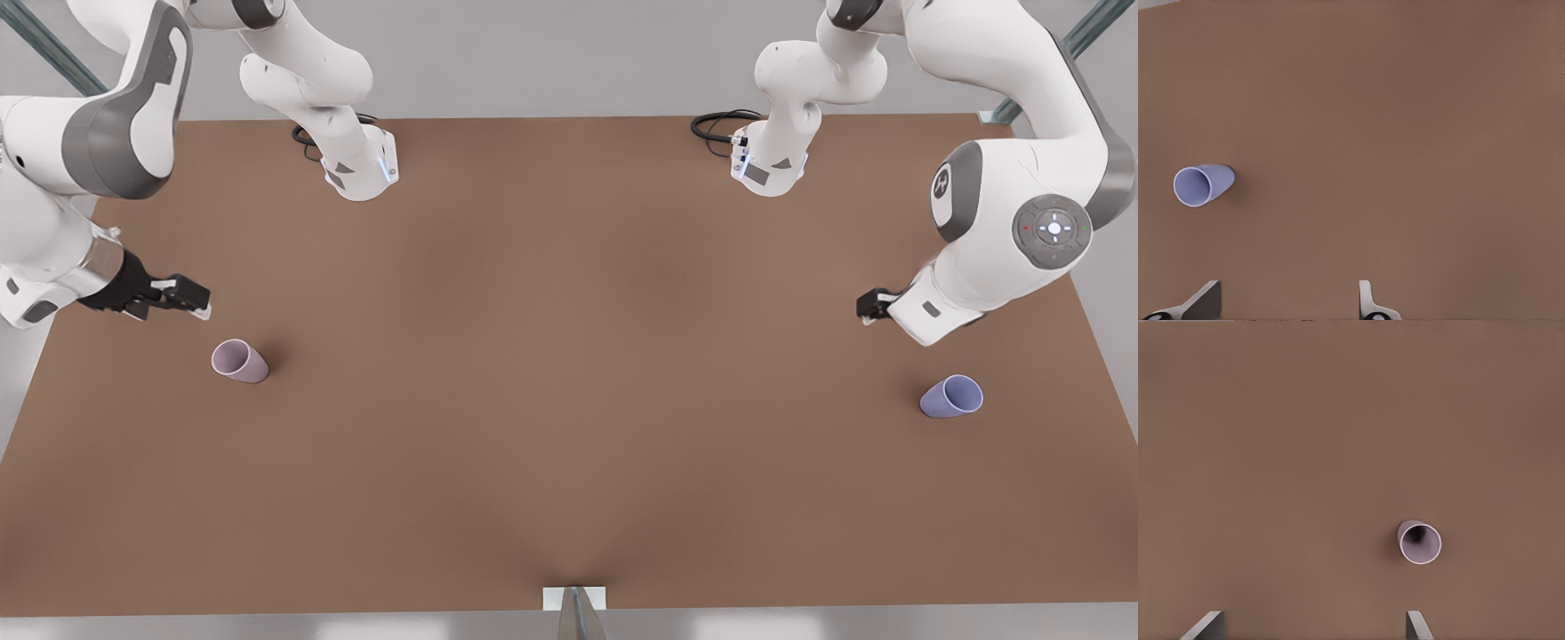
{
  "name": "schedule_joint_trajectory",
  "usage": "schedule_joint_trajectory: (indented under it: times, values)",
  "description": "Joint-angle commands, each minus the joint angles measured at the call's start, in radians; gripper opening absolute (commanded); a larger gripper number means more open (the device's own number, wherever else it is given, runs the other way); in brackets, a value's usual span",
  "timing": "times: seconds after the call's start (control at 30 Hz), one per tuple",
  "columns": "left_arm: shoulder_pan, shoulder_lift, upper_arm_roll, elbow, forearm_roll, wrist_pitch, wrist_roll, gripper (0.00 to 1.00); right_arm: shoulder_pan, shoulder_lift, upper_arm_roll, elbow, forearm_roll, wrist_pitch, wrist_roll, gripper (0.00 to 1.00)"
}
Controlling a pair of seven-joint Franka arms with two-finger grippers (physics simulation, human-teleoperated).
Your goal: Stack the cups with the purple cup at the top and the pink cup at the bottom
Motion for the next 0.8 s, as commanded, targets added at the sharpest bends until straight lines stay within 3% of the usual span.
schedule_joint_trajectory:
  times: [0.0, 0.1, 0.27, 0.33, 0.53, 0.77]
  values:
    - [0.0, -0.002, 0.0, 0.0, 0.001, 0.067, 0.031, 1.0, 0.002, 0.003, 0.004, 0.001, 0.001, 0.022, -0.034, 1.0]
    - [0.0, -0.002, 0.002, -0.001, 0.0, 0.067, 0.031, 1.0, 0.0, 0.031, 0.007, -0.008, -0.001, 0.016, -0.038, 1.0]
    - [0.0, -0.004, 0.005, -0.003, -0.002, 0.067, 0.029, 1.0, -0.039, -0.007, -0.03, -0.315, 0.001, 0.282, -0.151, 1.0]
    - [0.0, -0.004, 0.006, -0.004, -0.01, 0.067, 0.029, 1.0, -0.05, 0.011, -0.071, -0.35, 0.001, 0.309, -0.171, 1.0]
    - [-0.002, -0.002, 0.006, -0.006, -0.01, 0.069, 0.029, 1.0, -0.19, 0.114, -0.081, -0.407, 0.131, 0.475, -0.413, 1.0]
    - [0.0, 0.009, 0.008, -0.009, -0.016, 0.072, 0.029, 1.0, -0.219, 0.194, -0.131, -0.505, 0.169, 0.64, -0.581, 1.0]
